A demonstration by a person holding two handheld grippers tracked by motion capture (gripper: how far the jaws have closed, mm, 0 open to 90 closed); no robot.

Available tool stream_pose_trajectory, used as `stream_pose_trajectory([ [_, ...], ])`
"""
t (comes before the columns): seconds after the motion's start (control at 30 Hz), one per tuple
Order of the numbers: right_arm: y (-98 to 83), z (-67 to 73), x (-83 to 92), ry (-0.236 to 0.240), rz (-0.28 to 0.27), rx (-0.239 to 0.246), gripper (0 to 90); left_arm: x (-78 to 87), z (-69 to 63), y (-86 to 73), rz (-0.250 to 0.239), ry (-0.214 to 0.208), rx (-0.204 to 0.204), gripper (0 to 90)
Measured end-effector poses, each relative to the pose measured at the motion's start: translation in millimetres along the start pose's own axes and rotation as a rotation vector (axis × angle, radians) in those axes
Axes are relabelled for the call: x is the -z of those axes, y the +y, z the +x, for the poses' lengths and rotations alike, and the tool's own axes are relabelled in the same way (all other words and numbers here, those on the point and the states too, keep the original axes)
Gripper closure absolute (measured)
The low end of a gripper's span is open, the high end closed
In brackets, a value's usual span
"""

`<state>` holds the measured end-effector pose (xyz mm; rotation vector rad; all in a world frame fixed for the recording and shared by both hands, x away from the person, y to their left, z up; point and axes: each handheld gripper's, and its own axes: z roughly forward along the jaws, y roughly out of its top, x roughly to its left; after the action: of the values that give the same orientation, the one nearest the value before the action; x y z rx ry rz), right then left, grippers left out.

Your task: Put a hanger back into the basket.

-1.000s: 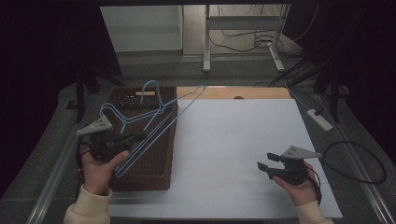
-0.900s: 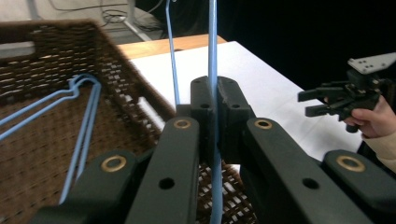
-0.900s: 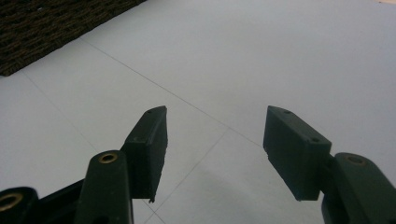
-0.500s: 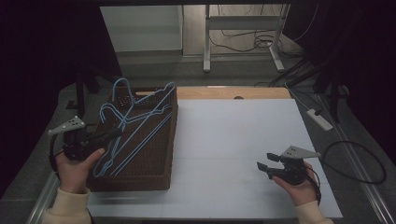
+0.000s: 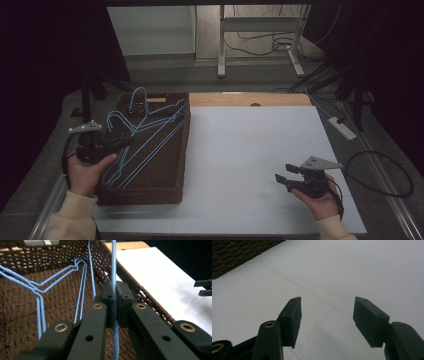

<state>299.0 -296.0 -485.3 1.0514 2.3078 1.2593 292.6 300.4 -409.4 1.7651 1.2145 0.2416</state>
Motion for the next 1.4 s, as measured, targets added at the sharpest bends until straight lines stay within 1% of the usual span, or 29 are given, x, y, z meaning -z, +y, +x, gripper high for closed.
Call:
stream_pose_trajectory([
  [0.1,-0.1,0.0,-0.2,0.000,0.002,0.001,40.3,-8.6,3.8,-0.5,0.022,-0.021,0.025,86.3],
  [0.23,-0.2,0.0,0.0,0.001,0.001,0.001,40.2,-20.8,10.1,-2.5,0.064,-0.008,0.044,86.3],
  [0.3,-0.3,-0.1,-0.1,0.001,0.002,0.001,40.2,-26.5,13.4,-3.7,0.091,0.004,0.047,86.3],
  [0.4,-0.4,-0.3,0.1,0.000,0.002,0.001,40.3,-29.8,17.9,-5.1,0.111,0.013,0.059,86.3],
  [0.47,-0.4,-0.6,0.1,0.000,0.004,0.000,40.2,-30.3,21.1,-5.9,0.126,0.032,0.071,86.2],
  [0.57,-0.5,-0.6,-0.3,0.000,0.007,0.000,40.2,-33.5,27.7,-8.3,0.177,0.073,0.094,86.1],
  [0.63,-0.4,-0.3,-0.4,0.000,0.008,0.000,40.2,-36.3,32.3,-10.3,0.206,0.087,0.112,85.9],
  [0.7,-0.4,-0.3,-0.5,0.000,0.008,0.000,40.2,-38.3,35.4,-11.8,0.225,0.118,0.114,85.6],
  [0.8,-0.5,-0.4,-0.9,0.000,0.009,-0.001,40.2,-40.5,38.9,-13.8,0.242,0.157,0.111,84.8],
  [0.83,-0.6,-0.4,-1.1,0.000,0.010,-0.001,40.2,-41.3,40.0,-14.4,0.241,0.168,0.113,83.0],
  [0.87,-0.6,-0.3,-1.3,0.001,0.011,0.000,40.1,-42.1,41.0,-14.6,0.238,0.186,0.114,78.7],
  [0.9,-0.6,-0.2,-1.4,0.001,0.014,0.002,40.1,-42.4,40.8,-14.4,0.237,0.202,0.111,69.3],
  [0.93,-0.7,-0.1,-1.5,0.001,0.015,0.001,40.0,-42.4,40.0,-13.8,0.232,0.217,0.100,63.3],
  [0.97,-0.6,0.0,-1.6,0.001,0.015,0.000,39.8,-41.6,38.3,-13.2,0.219,0.227,0.085,59.6],
  [1.07,-0.4,0.7,-1.5,0.002,0.013,-0.001,39.5,-35.8,29.5,-11.7,0.171,0.234,0.045,51.4],
  [1.1,-0.2,1.1,-1.1,0.003,0.012,0.001,39.4,-32.8,25.3,-11.6,0.149,0.225,0.027,48.2],
  [1.17,-0.1,1.1,-0.6,0.003,0.007,0.000,39.3,-25.8,14.9,-12.4,0.096,0.192,-0.018,45.2],
  [1.2,-0.1,1.1,-0.6,0.003,0.007,0.000,39.3,-25.8,14.9,-12.4,0.096,0.192,-0.018,43.6],
  [1.23,-0.1,0.7,-0.5,0.004,0.007,-0.003,39.2,-21.6,8.7,-13.3,0.072,0.170,-0.040,43.6],
  [1.27,-0.4,0.6,-0.7,0.006,0.005,-0.004,39.0,-16.6,-0.2,-15.3,0.032,0.142,-0.067,41.1],
  [1.3,-0.4,0.6,-0.9,0.007,0.008,-0.003,38.8,-13.9,-5.3,-16.4,0.018,0.126,-0.084,40.2],
  [1.4,-0.1,0.4,-0.8,0.008,0.008,0.003,37.9,-7.8,-18.6,-19.6,-0.015,0.094,-0.134,38.2],
])
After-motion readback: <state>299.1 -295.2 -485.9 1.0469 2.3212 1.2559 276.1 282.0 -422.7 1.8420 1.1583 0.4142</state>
